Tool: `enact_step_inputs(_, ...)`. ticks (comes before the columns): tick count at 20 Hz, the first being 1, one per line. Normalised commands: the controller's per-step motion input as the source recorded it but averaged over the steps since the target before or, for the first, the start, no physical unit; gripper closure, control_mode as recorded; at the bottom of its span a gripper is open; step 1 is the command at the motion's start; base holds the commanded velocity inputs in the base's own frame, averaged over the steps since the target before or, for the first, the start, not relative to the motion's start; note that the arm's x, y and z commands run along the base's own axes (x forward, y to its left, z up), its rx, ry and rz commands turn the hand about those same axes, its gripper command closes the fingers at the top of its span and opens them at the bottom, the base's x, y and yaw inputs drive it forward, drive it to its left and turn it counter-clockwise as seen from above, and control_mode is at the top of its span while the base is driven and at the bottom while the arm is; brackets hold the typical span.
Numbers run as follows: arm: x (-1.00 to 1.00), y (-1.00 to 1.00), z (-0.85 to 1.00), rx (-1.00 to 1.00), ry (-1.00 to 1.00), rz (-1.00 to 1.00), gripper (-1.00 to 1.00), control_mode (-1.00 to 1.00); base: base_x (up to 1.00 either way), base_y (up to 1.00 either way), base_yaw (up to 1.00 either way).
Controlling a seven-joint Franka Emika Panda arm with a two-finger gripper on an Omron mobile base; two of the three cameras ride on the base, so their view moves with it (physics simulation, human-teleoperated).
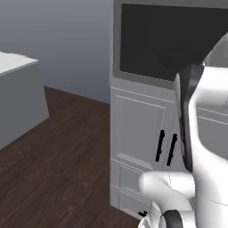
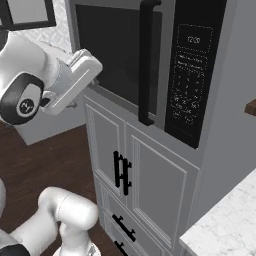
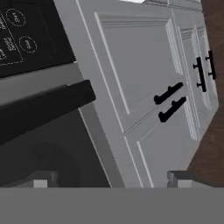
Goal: Pick the mushroom from the sink and place it in the bowl. Then pick the bowl and place it in the microwave. Then close the microwave door and press the start button.
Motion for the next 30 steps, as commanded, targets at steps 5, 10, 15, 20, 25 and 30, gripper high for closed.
enact_step_inputs(5,-0.91,-0.05,0.00,-0.09,-0.29,0.01,-1.00,-1.00,0.00,0.00,0.00)
enact_step_inputs(10,-0.71,-0.24,0.00,-0.36,0.01,0.13,-1.00,-1.00,0.00,0.00,0.00)
enact_step_inputs(15,-0.73,-0.24,0.00,-0.48,0.04,0.01,-1.00,-1.00,0.00,0.00,0.00)
enact_step_inputs(20,-0.57,-0.11,0.00,-0.51,0.07,0.01,1.00,-1.00,0.00,0.00,0.00)
enact_step_inputs(25,-0.11,-0.09,0.24,-0.38,0.39,0.00,1.00,-1.00,0.00,0.00,0.00)
enact_step_inputs(30,-0.03,-0.12,0.05,-0.38,0.45,0.00,1.00,-1.00,0.00,0.00,0.00)
